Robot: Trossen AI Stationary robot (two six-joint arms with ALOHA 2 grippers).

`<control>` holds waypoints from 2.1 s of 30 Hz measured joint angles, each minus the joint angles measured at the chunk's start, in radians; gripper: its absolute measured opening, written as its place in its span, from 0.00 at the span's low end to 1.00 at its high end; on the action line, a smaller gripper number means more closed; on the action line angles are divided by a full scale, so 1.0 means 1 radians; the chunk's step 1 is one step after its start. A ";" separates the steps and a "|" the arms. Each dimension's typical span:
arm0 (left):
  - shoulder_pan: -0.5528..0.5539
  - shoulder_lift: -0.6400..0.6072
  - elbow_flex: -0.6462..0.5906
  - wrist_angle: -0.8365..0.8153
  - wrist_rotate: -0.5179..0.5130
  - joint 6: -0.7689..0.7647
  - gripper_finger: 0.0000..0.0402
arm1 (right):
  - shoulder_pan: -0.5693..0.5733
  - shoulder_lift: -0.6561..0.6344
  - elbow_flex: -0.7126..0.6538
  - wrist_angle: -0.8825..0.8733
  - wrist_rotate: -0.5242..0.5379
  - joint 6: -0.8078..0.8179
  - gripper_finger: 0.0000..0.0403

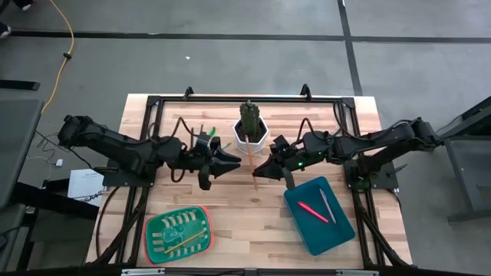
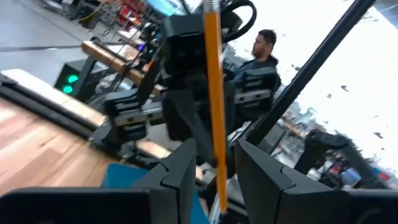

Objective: Sort pens & pencils
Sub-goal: Put the orange pencil into the green bin

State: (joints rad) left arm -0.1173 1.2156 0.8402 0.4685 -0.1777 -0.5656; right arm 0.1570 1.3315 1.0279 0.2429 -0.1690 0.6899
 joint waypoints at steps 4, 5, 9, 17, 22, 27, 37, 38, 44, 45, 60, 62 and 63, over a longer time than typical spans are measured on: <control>0.000 0.032 0.000 0.070 0.009 -0.001 0.25 | 0.000 0.000 0.000 0.003 0.000 0.001 0.01; 0.000 0.035 0.000 0.070 0.009 -0.001 0.25 | 0.000 0.000 0.000 0.007 0.000 0.000 0.01; 0.000 0.047 0.000 0.090 0.010 -0.003 0.25 | 0.000 0.000 0.000 0.009 0.000 0.002 0.01; 0.000 0.046 0.000 0.119 0.009 0.008 0.25 | 0.000 0.007 0.000 0.014 0.000 0.002 0.01; 0.000 0.048 0.000 0.109 0.007 0.008 0.25 | 0.000 0.034 0.000 0.029 -0.001 0.008 0.01; 0.000 0.067 0.001 0.127 0.006 0.005 0.25 | 0.000 0.068 0.000 0.079 -0.019 0.018 0.01; 0.000 0.092 0.001 0.151 0.029 -0.008 0.25 | -0.006 0.083 0.000 0.101 -0.045 0.035 0.01; 0.000 0.092 0.001 0.150 0.029 -0.007 0.25 | -0.006 0.083 0.000 0.106 -0.050 0.035 0.01; 0.000 0.092 0.001 0.146 0.031 -0.006 0.25 | -0.008 0.083 0.000 0.107 -0.050 0.035 0.01; 0.000 0.092 0.001 0.145 0.031 -0.006 0.25 | -0.008 0.083 0.000 0.106 -0.050 0.035 0.01; 0.000 0.092 0.001 0.142 0.039 -0.007 0.25 | -0.009 0.083 0.000 0.106 -0.067 0.035 0.01; 0.000 0.092 0.001 0.142 0.039 -0.007 0.23 | -0.008 0.083 0.000 0.106 -0.067 0.035 0.01; 0.000 0.092 0.001 0.142 0.039 -0.007 0.22 | -0.008 0.083 0.000 0.106 -0.067 0.035 0.01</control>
State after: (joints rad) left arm -0.1173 1.3071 0.8410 0.6109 -0.1383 -0.5728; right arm 0.1486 1.4143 1.0279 0.3489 -0.2359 0.7250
